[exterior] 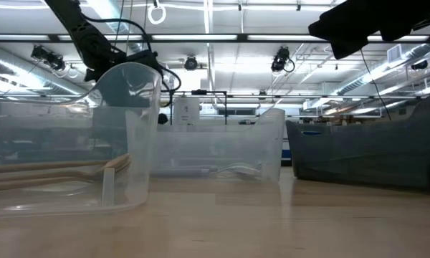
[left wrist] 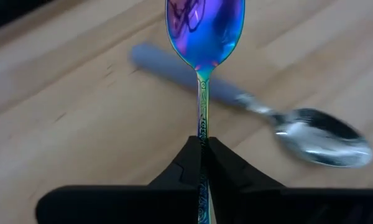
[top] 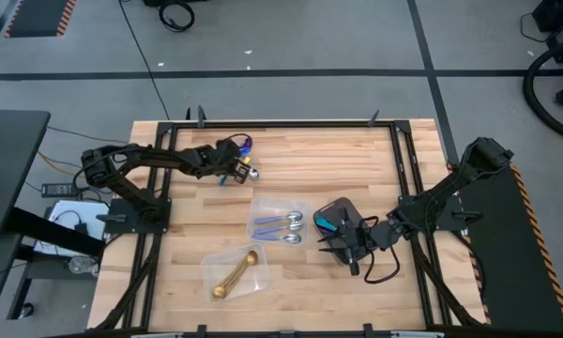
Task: Sort silverware by color (type)
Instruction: Put the violet spoon into the black bin
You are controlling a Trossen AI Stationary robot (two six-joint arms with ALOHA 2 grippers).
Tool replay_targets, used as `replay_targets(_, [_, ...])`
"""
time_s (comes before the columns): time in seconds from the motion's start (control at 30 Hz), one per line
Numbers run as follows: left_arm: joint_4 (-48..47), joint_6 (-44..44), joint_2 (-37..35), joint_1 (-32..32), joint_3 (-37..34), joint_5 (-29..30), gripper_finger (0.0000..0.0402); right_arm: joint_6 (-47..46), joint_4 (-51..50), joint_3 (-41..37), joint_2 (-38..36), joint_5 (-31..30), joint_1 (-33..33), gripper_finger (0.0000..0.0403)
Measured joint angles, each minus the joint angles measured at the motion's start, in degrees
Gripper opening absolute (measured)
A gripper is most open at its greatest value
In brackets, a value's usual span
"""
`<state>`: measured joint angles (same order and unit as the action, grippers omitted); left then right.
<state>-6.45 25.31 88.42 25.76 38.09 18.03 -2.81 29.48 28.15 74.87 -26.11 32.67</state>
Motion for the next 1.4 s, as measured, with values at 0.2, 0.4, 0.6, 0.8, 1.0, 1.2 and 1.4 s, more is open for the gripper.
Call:
replay_targets(0.2, [4.72, -7.45, -0.02, -4.58, 0.04, 0.21, 0.0018, -1.22, -1.45, 0.01, 0.00, -2.87, 0.00, 0.0114])
replay_targets(0.4, [2.91, -12.81, -0.04, -9.03, 3.53, 2.93, 0.0018, -6.92, -4.02, -0.01, -1.22, -7.02, -0.12, 0.0114])
replay_targets(0.6, [-8.79, -14.05, -0.02, -12.28, 12.43, 2.79, 0.0018, -15.57, -9.51, -0.01, -3.87, -8.48, -2.59, 0.0114])
replay_targets(0.8, [-16.19, -14.76, 0.07, -15.39, 19.58, 0.46, 0.0018, -20.90, -16.27, -0.01, -6.66, -8.37, -4.50, 0.0114])
replay_targets(1.0, [-16.55, -15.91, 0.08, -19.44, 22.48, -3.71, 0.0018, -16.07, -20.05, 0.62, -9.18, -7.78, -6.08, 0.0114])
replay_targets(1.2, [-15.68, -20.45, 0.09, -21.39, 22.77, -4.73, 0.0018, -8.87, -29.69, 7.73, -7.20, -7.65, -9.81, 0.0114])
replay_targets(1.4, [-13.82, -33.33, 0.11, -24.30, 22.77, -2.79, 0.0018, -11.21, -32.77, 14.43, -5.86, 4.36, -19.86, 0.0115])
